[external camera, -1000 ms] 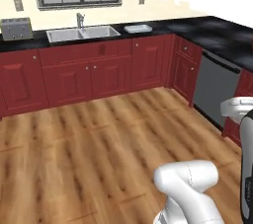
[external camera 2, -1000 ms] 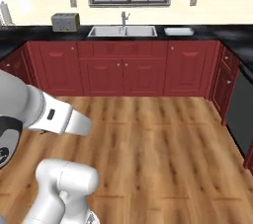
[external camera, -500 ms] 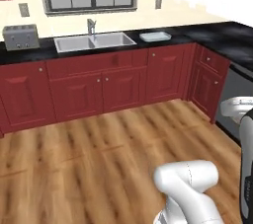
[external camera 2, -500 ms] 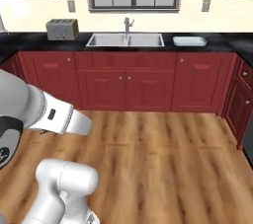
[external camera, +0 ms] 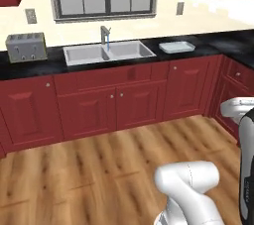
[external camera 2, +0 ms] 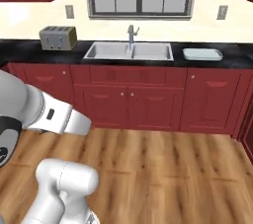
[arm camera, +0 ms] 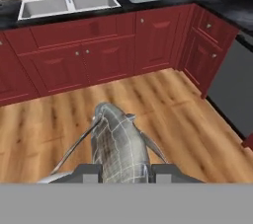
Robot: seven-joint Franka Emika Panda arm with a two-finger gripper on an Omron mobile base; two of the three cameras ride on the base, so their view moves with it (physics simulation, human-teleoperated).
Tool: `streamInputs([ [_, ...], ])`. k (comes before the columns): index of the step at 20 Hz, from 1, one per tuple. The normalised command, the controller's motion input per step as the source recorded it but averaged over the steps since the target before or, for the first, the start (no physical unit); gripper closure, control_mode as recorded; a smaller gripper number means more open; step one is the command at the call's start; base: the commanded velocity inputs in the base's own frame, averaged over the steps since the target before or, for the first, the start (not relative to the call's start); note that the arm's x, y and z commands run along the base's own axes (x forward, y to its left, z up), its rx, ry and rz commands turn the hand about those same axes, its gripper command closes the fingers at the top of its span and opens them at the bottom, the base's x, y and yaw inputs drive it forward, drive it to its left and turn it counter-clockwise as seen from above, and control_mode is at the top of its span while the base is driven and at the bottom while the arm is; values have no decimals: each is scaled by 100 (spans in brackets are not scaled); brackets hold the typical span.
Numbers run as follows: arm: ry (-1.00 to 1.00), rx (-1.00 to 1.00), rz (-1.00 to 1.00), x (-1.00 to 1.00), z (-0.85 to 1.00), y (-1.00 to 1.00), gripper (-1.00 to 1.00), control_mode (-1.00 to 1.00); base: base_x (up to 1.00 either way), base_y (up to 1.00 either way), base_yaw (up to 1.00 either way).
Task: Take the fish out of the fridge, briefly rinse it in the sink, and place it on the tray next to the sink.
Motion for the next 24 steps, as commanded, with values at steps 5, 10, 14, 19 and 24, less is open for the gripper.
streamInputs([
  [5, 0, 0, 0, 0, 0, 0, 100, 100, 100, -70, 7],
  [10, 0, 0, 0, 0, 0, 0, 100, 100, 100, -78, 6],
  [14, 0, 0, 0, 0, 0, 0, 100, 100, 80, -17, 28],
  [19, 0, 0, 0, 0, 0, 0, 100, 100, 56, -13, 29],
  [24, 0, 0, 0, 0, 0, 0, 100, 100, 71, -37, 24],
])
